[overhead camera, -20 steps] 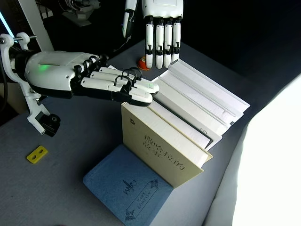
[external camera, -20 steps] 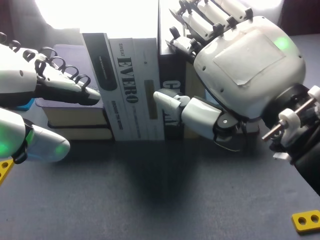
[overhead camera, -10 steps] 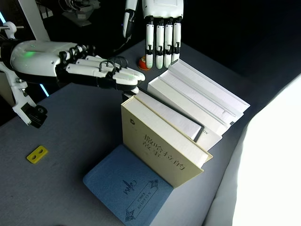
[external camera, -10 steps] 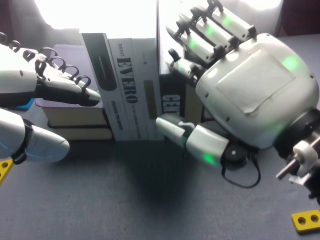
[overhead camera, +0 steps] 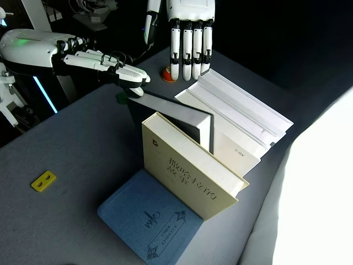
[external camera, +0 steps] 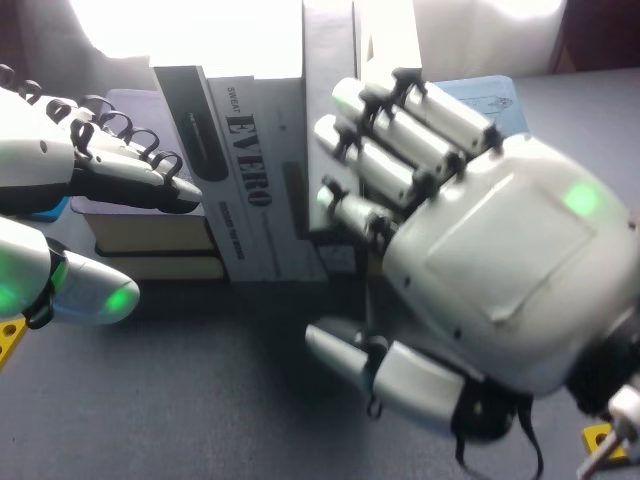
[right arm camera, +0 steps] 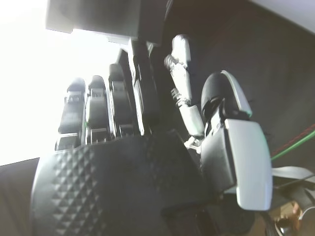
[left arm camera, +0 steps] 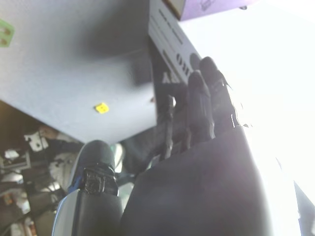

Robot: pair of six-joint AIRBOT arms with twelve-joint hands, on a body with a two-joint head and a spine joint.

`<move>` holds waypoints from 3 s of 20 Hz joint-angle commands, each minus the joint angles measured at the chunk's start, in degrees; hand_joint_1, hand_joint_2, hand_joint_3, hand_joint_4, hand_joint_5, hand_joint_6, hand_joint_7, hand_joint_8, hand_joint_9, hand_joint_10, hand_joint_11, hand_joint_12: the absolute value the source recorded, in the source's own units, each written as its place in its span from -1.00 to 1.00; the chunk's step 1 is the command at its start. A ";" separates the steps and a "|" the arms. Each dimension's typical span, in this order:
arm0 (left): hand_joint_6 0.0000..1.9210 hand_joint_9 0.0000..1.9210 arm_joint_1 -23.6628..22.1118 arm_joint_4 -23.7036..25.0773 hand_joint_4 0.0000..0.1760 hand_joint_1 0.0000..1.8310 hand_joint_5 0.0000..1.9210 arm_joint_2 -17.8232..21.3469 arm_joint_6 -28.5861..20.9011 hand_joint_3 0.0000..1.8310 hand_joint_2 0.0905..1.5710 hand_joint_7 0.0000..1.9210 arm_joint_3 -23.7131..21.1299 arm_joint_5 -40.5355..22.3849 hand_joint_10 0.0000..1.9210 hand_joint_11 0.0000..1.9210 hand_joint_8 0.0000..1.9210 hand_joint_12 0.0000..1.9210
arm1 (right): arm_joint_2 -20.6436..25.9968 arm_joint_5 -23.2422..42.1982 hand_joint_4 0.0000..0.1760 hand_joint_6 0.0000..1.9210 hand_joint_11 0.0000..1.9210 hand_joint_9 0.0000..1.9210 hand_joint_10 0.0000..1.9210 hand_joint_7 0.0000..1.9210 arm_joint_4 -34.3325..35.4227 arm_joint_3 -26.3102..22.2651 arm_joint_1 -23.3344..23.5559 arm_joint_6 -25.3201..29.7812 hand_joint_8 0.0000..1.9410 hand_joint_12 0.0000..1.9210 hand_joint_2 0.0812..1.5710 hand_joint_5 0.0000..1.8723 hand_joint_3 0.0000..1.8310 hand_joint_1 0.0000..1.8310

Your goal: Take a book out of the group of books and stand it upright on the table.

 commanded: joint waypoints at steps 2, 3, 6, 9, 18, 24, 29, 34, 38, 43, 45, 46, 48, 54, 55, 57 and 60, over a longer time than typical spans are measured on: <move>-0.99 -0.86 -0.48 0.48 -0.64 -0.91 -0.85 -0.03 0.02 -1.00 0.68 -0.85 -0.03 4.89 -0.99 -1.00 -0.99 -0.45 | 0.17 1.84 -1.00 -0.97 -1.00 -0.97 -1.00 -0.81 -1.32 -0.73 -0.90 -1.13 -1.00 -0.71 0.56 -0.28 -1.00 -1.00; -1.00 -0.87 -0.48 0.48 -0.63 -0.91 -0.85 -0.03 0.02 -1.00 0.68 -0.86 -0.06 4.89 -1.00 -1.00 -1.00 -0.46 | 0.19 1.77 -1.00 -0.97 -1.00 -0.97 -1.00 -0.82 -1.32 -0.83 -1.25 -1.21 -1.00 -0.71 0.56 -0.28 -1.00 -1.00; -0.99 -0.86 -0.48 0.48 -0.67 -0.89 -0.83 -0.03 0.02 -1.00 0.67 -0.85 -0.09 4.89 -0.99 -1.00 -1.00 -0.43 | 0.22 1.72 -1.00 -0.97 -1.00 -0.99 -1.00 -0.85 -1.32 -0.92 -2.08 -1.56 -1.00 -0.77 0.58 -0.28 -1.00 -1.00; -0.99 -0.85 -0.48 0.48 -0.65 -0.90 -0.83 -0.03 0.02 -1.00 0.67 -0.85 -0.11 4.89 -0.99 -1.00 -1.00 -0.40 | 0.29 1.65 -1.00 -0.98 -1.00 -0.99 -1.00 -0.86 -1.32 -1.43 -2.85 -2.77 -1.00 -0.76 0.57 -0.29 -1.00 -1.00; -1.00 -0.88 -0.47 0.48 -0.70 -0.94 -0.87 -0.03 0.02 -1.00 0.68 -0.87 -0.22 4.89 -1.00 -1.00 -1.00 -0.49 | 0.50 -0.78 -1.00 -0.98 -1.00 -0.96 -0.99 -0.82 -1.33 -1.54 -6.05 -3.93 -0.99 -0.78 0.58 -0.26 -1.00 -1.00; -1.00 -0.86 -0.38 0.48 -0.66 -0.96 -0.85 -0.04 0.02 -1.00 0.69 -0.85 -0.23 4.89 -0.99 -1.00 -1.00 -0.44 | -0.42 -3.23 -1.00 -0.99 -1.00 -0.95 -0.99 -0.82 -1.33 1.25 -8.34 -3.76 -1.00 -0.54 0.57 -0.29 -1.00 -1.00; -1.00 -0.88 -0.38 0.48 -0.68 -0.93 -0.88 -0.04 0.02 -1.00 0.68 -0.87 -0.33 4.89 -1.00 -1.00 -1.00 -0.45 | -1.11 -4.90 -1.00 -0.99 -1.00 -0.96 -1.00 -0.83 -1.61 2.89 -10.03 -3.25 -1.00 -0.65 0.58 -0.26 -1.00 -1.00; -1.00 -0.86 -0.29 0.48 -0.70 -0.95 -0.87 -0.04 0.02 -1.00 0.69 -0.86 -0.39 4.89 -0.99 -1.00 -1.00 -0.48 | -1.14 -5.77 -1.00 -0.99 -1.00 -0.94 -0.99 -0.82 -4.23 2.97 -12.29 -1.91 -1.00 -0.69 0.56 -0.26 -1.00 -1.00; -1.00 -0.85 -0.29 0.48 -0.70 -0.98 -0.86 -0.04 0.02 -1.00 0.69 -0.86 -0.37 4.89 -0.99 -1.00 -1.00 -0.35 | 1.04 -5.62 -1.00 -0.99 -1.00 -0.93 -0.99 -0.83 -4.23 -0.46 -12.21 -2.25 -1.00 -0.63 0.56 -0.27 -1.00 -1.00; -1.00 -0.83 -0.26 0.48 -0.67 -0.98 -0.87 -0.04 0.02 -1.00 0.69 -0.84 -0.37 4.89 -0.99 -1.00 -0.99 -0.33 | 5.40 -5.31 -1.00 -1.00 -1.00 -0.92 -0.99 -0.80 -4.23 -4.81 -10.93 -2.23 -1.00 -0.62 0.56 -0.29 -1.00 -1.00; -0.99 -0.79 -0.25 0.48 -0.68 -0.93 -0.85 -0.04 0.02 -1.00 0.69 -0.80 -0.37 4.89 -0.98 -1.00 -0.99 -0.18 | 8.31 -4.89 -1.00 -1.00 -1.00 -0.88 -0.98 -0.75 -4.23 -6.78 -9.97 -2.18 -0.99 -0.57 0.56 -0.34 -1.00 -0.99; -0.99 -0.77 -0.24 0.48 -0.68 -0.91 -0.84 -0.04 0.02 -1.00 0.68 -0.79 -0.38 4.89 -0.98 -1.00 -0.99 -0.11 | 9.30 -4.88 -1.00 -1.00 -1.00 -0.87 -0.98 -0.75 -4.23 -7.27 -9.53 -1.98 -0.99 -0.55 0.56 -0.37 -1.00 -0.98; -0.99 -0.73 -0.12 0.48 -0.68 -0.96 -0.83 -0.03 0.02 -1.00 0.69 -0.76 -0.37 4.89 -0.97 -1.00 -0.99 -0.04 | 10.70 -3.33 -1.00 -0.99 -1.00 -0.78 -0.94 -0.67 -6.61 -7.71 -8.55 -1.06 -0.98 -0.07 0.56 -0.41 -1.00 -0.97; -0.92 -0.41 -0.10 0.48 -1.00 -0.79 -0.26 -0.03 0.02 -1.00 0.63 -0.25 -0.48 4.89 -0.14 -0.82 -0.56 0.66 | 16.60 -5.23 -1.00 -0.75 -0.95 -0.55 0.02 -0.25 -12.11 -7.57 -5.33 7.81 -0.66 0.75 0.53 -0.37 -1.00 -0.87; -0.91 -0.43 -0.07 0.48 -1.00 -0.78 -0.17 -0.03 0.02 -1.00 0.61 -0.32 -0.49 4.89 0.14 -0.73 -0.21 0.68 | 17.78 -6.00 -1.00 -0.43 -0.93 -0.58 0.24 -0.36 -12.44 -7.53 -4.38 9.49 -0.26 0.84 0.54 -0.44 -1.00 -0.86; -0.60 -0.36 0.22 0.48 -1.00 -0.71 -0.05 0.06 0.02 -1.00 0.62 -0.27 -0.88 4.89 0.48 -0.60 0.24 0.82 | 19.15 -6.73 -1.00 0.16 -0.81 -0.57 0.56 -0.42 -12.44 -6.90 -2.63 10.77 0.27 0.97 0.52 -0.44 -1.00 -0.80; 0.58 -0.20 0.71 0.48 -1.00 -0.89 -0.14 0.34 0.02 -0.99 0.68 -0.10 -1.49 4.89 0.96 -0.43 0.80 1.00 | 20.75 -12.82 -1.00 0.52 -0.71 -0.48 0.85 -0.26 -12.43 -4.25 0.71 15.91 0.53 1.00 0.55 -0.33 -1.00 -0.84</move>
